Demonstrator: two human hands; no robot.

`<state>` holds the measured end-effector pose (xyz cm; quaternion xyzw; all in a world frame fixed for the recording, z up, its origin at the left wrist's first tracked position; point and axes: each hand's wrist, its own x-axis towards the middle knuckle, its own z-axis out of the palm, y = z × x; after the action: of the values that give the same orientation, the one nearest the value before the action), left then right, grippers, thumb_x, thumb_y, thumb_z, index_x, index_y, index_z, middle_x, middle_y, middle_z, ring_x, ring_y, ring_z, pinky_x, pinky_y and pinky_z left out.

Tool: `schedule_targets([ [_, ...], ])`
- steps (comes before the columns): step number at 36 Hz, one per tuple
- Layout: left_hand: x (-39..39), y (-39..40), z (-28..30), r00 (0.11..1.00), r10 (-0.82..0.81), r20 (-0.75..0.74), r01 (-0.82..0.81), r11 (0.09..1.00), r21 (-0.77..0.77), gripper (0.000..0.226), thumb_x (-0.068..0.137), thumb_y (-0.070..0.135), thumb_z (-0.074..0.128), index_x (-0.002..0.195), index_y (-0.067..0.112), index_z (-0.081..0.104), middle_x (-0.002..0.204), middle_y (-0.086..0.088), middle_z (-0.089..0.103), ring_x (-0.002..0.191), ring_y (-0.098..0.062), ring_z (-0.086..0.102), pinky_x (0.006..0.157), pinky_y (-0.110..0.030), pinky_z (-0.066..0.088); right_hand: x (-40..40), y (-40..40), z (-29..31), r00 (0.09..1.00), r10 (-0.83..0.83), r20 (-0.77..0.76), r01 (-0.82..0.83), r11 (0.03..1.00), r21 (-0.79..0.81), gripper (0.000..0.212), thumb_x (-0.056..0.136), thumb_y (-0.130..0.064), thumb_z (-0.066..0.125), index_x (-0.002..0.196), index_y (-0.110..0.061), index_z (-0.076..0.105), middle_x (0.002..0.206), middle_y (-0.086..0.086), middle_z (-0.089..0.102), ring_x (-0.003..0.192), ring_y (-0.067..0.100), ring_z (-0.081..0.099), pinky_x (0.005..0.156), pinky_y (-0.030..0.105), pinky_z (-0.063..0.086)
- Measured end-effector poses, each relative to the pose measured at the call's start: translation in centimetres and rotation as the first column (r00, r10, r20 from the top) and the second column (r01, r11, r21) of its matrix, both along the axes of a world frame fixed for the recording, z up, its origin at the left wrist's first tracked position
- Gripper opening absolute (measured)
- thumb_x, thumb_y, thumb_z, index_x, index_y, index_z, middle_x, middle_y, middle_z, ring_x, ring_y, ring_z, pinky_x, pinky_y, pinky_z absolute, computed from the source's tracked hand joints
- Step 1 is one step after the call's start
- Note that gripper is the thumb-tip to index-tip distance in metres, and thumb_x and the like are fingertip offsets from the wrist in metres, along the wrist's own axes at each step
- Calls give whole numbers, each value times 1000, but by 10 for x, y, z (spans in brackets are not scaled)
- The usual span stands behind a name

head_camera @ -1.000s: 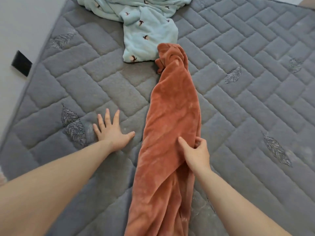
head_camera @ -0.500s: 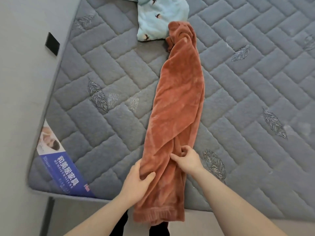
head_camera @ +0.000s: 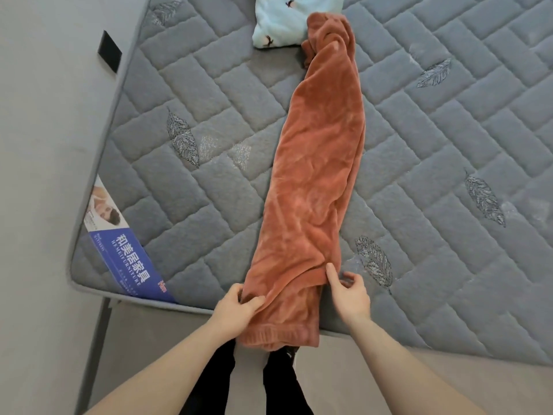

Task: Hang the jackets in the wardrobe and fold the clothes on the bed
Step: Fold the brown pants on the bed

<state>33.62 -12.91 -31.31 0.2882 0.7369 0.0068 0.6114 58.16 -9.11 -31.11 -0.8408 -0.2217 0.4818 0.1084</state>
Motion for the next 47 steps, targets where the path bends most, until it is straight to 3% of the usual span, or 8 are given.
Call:
schedule_targets([
  [4,-3,-19,1,991,81,106,-71,993,-94,42,74,52,76,108,31,62,111,10,71,101,-10,68,94,-34,53,-16,-39,0,990,64,-125,-74,994,-75,60,82,-69,68,116,-20,60,110,-5,65,106,17,61,94,32,43],
  [10,-13,-32,-4,986,87,141,-70,991,-118,44,64,43,73,106,28,74,106,7,77,104,-15,70,104,-40,51,-44,-63,-4,973,106,-203,-134,983,-129,53,81,-35,82,121,-17,52,114,0,63,109,22,62,99,36,48],
  [18,-29,-42,4,994,-45,100,54,994,-90,13,99,27,60,111,32,62,109,8,69,104,-16,65,93,-33,50,-65,-83,19,976,10,-215,-44,987,-154,22,89,-17,69,111,-17,68,108,5,74,106,27,68,101,47,52],
  [24,-42,-54,48,964,-261,56,266,948,-175,14,99,33,59,111,27,57,96,5,66,74,-7,61,46,-13,43,-81,-114,58,976,-15,-217,-38,970,-239,35,90,-15,71,124,-8,67,120,11,71,113,30,66,102,46,52],
  [33,-80,-90,132,963,-213,164,263,873,-411,26,96,37,63,117,23,57,107,0,66,92,-17,68,69,-30,59,-107,-157,139,960,-7,-279,-121,889,-441,36,92,-22,61,126,-11,59,112,14,67,101,32,67,78,40,58],
  [38,-89,-88,170,958,-287,16,281,924,-258,46,93,46,61,125,16,47,102,-4,65,77,-20,70,54,-26,56,-116,-161,176,957,-114,-265,-4,913,-407,31,90,-29,68,114,-14,57,103,10,68,92,29,69,75,42,63],
  [42,-91,-60,188,980,-196,45,197,980,-21,68,92,58,59,150,37,31,126,3,63,100,-20,68,81,-32,56,-114,-136,187,951,-216,-222,153,951,-268,57,87,-40,75,129,-15,47,118,10,65,102,30,68,85,50,61],
  [47,-73,-9,204,971,-179,158,156,977,146,36,105,42,48,139,34,54,133,2,64,113,-20,66,94,-37,57,-96,-89,198,937,-243,-251,218,968,-125,60,91,-39,69,145,-29,47,132,1,60,114,26,64,92,47,58],
])
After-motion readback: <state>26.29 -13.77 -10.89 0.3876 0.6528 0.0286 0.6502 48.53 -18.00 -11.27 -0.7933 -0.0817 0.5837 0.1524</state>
